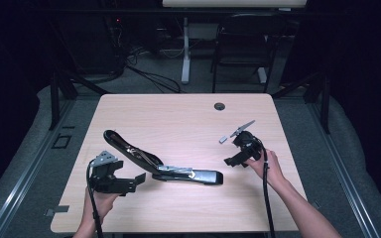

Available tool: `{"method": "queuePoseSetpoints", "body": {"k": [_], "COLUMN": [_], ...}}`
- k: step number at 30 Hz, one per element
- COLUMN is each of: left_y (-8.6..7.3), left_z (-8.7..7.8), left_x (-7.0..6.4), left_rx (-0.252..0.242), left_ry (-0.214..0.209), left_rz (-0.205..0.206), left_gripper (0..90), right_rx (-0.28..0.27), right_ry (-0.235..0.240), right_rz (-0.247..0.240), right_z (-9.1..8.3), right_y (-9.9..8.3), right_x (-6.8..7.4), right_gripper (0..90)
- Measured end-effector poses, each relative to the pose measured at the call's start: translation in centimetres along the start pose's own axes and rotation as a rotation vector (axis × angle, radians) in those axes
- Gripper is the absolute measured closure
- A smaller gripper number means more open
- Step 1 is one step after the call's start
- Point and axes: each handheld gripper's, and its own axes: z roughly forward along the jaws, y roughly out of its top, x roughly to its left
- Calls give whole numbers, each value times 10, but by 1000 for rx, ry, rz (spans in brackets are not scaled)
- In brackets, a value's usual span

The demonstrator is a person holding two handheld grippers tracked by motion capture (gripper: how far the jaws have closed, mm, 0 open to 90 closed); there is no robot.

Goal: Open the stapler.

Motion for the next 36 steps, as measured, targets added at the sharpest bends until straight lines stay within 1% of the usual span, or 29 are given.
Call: {"method": "queuePoseSetpoints", "body": {"k": [1, 3, 4, 5, 7, 8, 9, 11, 14, 15, 16, 19, 20, 21, 22, 23, 25, 27, 29, 30, 31, 33, 35, 36], "left_y": [0, -1, -1, -1, -1, -2, -2, -2, -2, -2, -2, -2, -2, -2, -2, -2, -2, -2, -1, -1, -1, -1, -1, -1], "left_z": [1, 1, 2, 2, 3, 4, 4, 5, 5, 5, 5, 6, 6, 6, 6, 6, 6, 6, 7, 7, 8, 8, 8, 9], "left_x": [1, 2, 3, 3, 3, 3, 3, 3, 3, 4, 4, 6, 7, 7, 8, 8, 8, 8, 8, 8, 8, 8, 8, 8], "left_rx": [-1, 5, 5, 7, 9, 8, 12, 13, 13, 13, 16, 23, 22, 19, 20, 20, 20, 24, 21, 22, 23, 24, 27, 27], "left_ry": [1, 4, 2, 3, 2, 2, -2, -2, -4, -3, -2, -4, -5, -3, -4, -2, -3, -8, -7, -8, -9, -11, -13, -14], "left_rz": [0, -4, -4, -5, -7, -7, -6, -7, -6, -6, -5, -8, -11, -11, -13, -12, -14, -13, -12, -13, -13, -13, -11, -12], "left_gripper": [1, 1, 1, 2, 1, 1, 1, 1, 1, 1, 2, 1, 1, 1, 2, 1, 1, 1, 1, 1, 1, 1, 1, 1], "right_rx": [-2, -19, -2, -11, -22, -14, -23, -19, -12, -23, -13, -23, -18, -19, -23, -29, -18, -15, -24, -25, -18, 13, -12, 11], "right_ry": [8, 12, 12, 12, 10, 11, 10, 15, 9, 16, 16, 16, 14, 18, 9, 9, 6, 5, 9, 5, 0, -9, -8, -12], "right_rz": [6, 22, 13, 25, 33, 29, 42, 46, 49, 64, 56, 71, 69, 70, 69, 81, 80, 90, 102, 108, 102, 91, 113, 95], "right_z": [1, 3, 1, 2, 2, 1, 2, 4, 7, 8, 8, 11, 11, 13, 15, 18, 23, 29, 36, 38, 40, 46, 51, 51], "right_y": [4, 8, 9, 12, 17, 19, 23, 28, 35, 37, 40, 48, 50, 54, 55, 58, 61, 64, 65, 65, 65, 66, 65, 66], "right_x": [-4, -7, -9, -11, -14, -16, -18, -20, -25, -26, -28, -33, -34, -36, -37, -37, -40, -41, -43, -43, -44, -46, -45, -47], "right_gripper": [80, 80, 80, 81, 81, 81, 82, 83, 84, 83, 83, 105, 110, 129, 152, 143, 149, 149, 159, 175, 198, 225, 257, 276]}}
